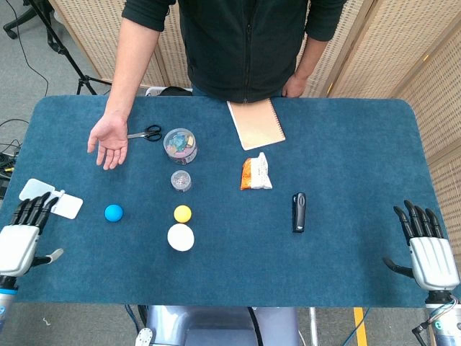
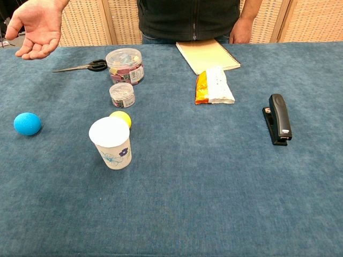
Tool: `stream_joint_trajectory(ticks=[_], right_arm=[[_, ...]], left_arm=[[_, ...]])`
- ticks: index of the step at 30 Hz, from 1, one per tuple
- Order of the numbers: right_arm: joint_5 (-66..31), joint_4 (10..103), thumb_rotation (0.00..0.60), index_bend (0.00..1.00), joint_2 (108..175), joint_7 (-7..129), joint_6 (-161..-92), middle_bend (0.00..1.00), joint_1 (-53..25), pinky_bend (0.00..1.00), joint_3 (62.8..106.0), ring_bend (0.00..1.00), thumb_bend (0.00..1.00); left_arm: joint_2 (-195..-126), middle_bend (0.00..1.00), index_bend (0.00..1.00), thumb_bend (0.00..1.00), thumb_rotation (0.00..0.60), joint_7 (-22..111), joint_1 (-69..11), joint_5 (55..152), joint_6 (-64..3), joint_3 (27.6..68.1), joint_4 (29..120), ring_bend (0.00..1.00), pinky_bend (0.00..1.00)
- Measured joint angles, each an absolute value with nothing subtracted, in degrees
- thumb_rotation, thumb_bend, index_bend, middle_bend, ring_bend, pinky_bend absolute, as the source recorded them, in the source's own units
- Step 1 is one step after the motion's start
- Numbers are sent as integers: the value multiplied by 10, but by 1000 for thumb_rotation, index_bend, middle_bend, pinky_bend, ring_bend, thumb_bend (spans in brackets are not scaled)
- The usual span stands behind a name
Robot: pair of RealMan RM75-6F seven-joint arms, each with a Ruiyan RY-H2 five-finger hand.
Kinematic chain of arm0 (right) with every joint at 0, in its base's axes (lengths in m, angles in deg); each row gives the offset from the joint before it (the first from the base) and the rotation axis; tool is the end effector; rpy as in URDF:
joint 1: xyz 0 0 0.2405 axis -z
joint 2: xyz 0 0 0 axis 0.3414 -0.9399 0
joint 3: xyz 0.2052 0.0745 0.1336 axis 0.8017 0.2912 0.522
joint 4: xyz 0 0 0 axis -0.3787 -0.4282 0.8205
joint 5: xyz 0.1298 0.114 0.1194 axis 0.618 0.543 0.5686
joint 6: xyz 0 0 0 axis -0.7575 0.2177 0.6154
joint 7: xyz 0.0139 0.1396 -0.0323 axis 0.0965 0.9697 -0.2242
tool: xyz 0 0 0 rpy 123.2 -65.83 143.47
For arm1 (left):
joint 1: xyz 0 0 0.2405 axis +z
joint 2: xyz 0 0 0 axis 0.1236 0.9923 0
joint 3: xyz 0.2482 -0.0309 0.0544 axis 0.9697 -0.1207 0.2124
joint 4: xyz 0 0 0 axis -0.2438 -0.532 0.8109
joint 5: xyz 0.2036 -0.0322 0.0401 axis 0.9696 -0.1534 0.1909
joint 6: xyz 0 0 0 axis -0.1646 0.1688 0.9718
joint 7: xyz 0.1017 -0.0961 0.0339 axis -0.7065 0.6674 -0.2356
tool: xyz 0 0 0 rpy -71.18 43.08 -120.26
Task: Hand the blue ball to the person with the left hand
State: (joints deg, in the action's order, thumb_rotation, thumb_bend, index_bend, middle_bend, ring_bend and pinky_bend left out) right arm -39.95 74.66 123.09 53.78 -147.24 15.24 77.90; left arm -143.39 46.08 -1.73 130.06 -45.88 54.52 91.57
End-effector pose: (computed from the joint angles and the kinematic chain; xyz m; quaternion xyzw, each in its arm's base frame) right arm -0.3091 -0.1833 0.1571 0.6075 -0.3616 0.3639 0.6064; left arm -0.3100 0.1978 0.1381 -0.6396 -0.3905 -0.3734 0.5468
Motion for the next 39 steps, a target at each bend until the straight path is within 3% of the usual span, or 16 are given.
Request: stream_joint_trajectory(ticks=[12,20,25,30,39], right_arm=[[-395,747,600,0,1234,541,-1468,0,151,0,779,0,0],[-381,742,600,0,1234,550,-1457,0,148,0,784,0,0],[-379,741,600,0,1235,549,-1456,0,147,0,785,0,0],[-376,741,600,0,1235,551,-1454,0,147,0,785,0,0],[-373,741,600,0,1231,564,-1452,0,147,0,787,0,0]], left_arm=[[-1502,0,3,0,600,489,-115,1285,-313,532,844,0,72],[-1561,11,106,0,600,465,-154,1210,-238,512,788,10,210],[-1597,137,165,1,600,450,-172,1188,-223,503,759,115,322],[-1616,321,302,58,600,412,-181,1167,-220,497,753,265,429],[-1649,461,541,281,600,371,-182,1144,-245,492,742,376,519]])
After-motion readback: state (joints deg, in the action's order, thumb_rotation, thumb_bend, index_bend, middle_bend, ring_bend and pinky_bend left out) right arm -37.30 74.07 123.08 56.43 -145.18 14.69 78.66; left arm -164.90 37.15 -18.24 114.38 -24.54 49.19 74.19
